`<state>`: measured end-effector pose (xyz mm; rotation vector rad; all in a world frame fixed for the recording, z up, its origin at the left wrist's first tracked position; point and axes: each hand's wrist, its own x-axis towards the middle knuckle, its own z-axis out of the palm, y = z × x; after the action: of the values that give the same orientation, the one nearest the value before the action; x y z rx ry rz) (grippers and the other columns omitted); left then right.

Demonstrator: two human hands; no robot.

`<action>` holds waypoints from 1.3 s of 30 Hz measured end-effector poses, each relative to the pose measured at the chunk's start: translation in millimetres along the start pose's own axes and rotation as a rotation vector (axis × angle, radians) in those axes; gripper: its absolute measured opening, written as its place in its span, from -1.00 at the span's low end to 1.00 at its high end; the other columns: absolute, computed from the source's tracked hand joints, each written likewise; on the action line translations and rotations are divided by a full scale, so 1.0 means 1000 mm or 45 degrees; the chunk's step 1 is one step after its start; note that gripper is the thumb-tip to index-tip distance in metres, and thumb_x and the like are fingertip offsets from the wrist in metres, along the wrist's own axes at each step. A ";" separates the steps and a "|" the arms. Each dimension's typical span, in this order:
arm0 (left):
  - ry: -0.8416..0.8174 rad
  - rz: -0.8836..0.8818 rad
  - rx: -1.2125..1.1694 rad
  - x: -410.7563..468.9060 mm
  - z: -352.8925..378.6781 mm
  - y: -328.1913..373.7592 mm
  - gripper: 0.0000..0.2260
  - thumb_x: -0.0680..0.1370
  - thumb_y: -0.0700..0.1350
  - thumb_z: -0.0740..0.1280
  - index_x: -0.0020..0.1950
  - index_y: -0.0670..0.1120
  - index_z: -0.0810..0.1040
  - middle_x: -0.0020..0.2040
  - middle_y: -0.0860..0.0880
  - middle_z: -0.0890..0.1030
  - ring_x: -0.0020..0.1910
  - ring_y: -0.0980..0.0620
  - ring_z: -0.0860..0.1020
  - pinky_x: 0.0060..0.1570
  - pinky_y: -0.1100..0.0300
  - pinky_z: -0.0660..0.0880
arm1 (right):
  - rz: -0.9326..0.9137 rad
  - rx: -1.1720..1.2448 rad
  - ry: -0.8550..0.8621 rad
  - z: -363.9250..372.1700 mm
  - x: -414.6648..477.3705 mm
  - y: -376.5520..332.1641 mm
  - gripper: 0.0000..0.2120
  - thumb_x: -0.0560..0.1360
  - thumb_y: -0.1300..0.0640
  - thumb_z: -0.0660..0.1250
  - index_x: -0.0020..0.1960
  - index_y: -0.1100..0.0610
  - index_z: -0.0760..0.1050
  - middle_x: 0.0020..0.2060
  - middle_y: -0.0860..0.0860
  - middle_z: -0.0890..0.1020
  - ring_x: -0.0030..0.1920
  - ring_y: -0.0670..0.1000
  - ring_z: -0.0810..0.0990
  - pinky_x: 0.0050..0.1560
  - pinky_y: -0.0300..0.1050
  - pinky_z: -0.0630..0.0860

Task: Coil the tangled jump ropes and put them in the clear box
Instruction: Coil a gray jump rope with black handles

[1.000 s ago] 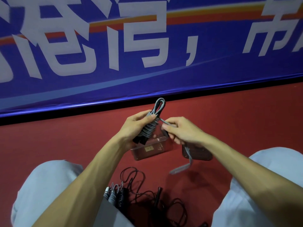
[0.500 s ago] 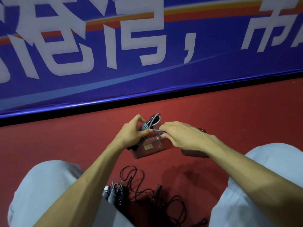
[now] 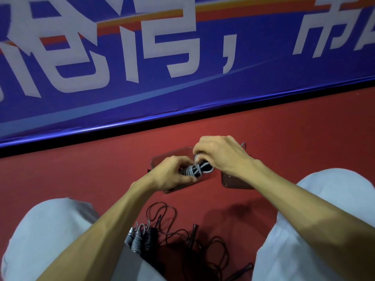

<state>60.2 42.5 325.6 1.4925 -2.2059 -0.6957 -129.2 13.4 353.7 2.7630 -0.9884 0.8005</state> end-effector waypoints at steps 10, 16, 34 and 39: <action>0.013 0.028 -0.440 -0.004 0.004 0.018 -0.75 0.44 -0.03 0.51 0.10 0.00 0.64 -0.11 -0.03 0.66 -0.18 0.15 0.54 -0.10 0.06 0.52 | 0.832 0.574 0.125 -0.001 0.008 0.014 -0.65 0.14 -0.11 0.62 -0.37 0.09 0.55 -0.50 -0.06 0.55 -0.45 -0.10 0.44 -0.36 -0.18 0.42; 0.130 -0.109 -0.673 -0.006 0.008 0.031 -0.89 0.54 -0.09 0.40 0.03 -0.04 0.67 -0.15 0.02 0.67 -0.17 0.09 0.58 -0.01 0.06 0.57 | 1.014 0.989 0.111 0.005 0.009 0.019 -0.75 0.28 0.02 0.59 -0.36 0.11 0.57 -0.53 -0.08 0.50 -0.49 -0.17 0.39 -0.43 -0.30 0.32; 0.452 -0.613 -1.543 0.003 -0.017 0.023 -0.81 0.58 -0.15 0.24 0.10 -0.15 0.60 -0.19 -0.13 0.59 -0.37 0.00 0.54 -0.37 0.21 0.53 | 0.791 1.258 -0.463 -0.010 0.007 0.006 -0.89 0.60 0.20 0.25 -0.04 0.22 0.51 -0.44 0.02 0.38 -0.58 -0.05 0.46 -0.58 -0.25 0.38; 0.630 -0.522 -1.274 0.004 -0.019 0.010 -0.84 0.57 -0.22 0.32 0.10 -0.18 0.63 -0.15 -0.09 0.64 -0.27 0.04 0.58 -0.28 0.23 0.54 | 0.452 0.802 -0.443 -0.011 0.007 0.002 -0.87 0.61 0.18 0.20 0.01 0.17 0.52 -0.34 -0.05 0.58 -0.50 -0.13 0.46 -0.40 -0.30 0.38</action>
<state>61.8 38.3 346.6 1.3257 -0.9170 -1.1601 -130.7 11.2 366.2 3.3981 -1.5526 0.7950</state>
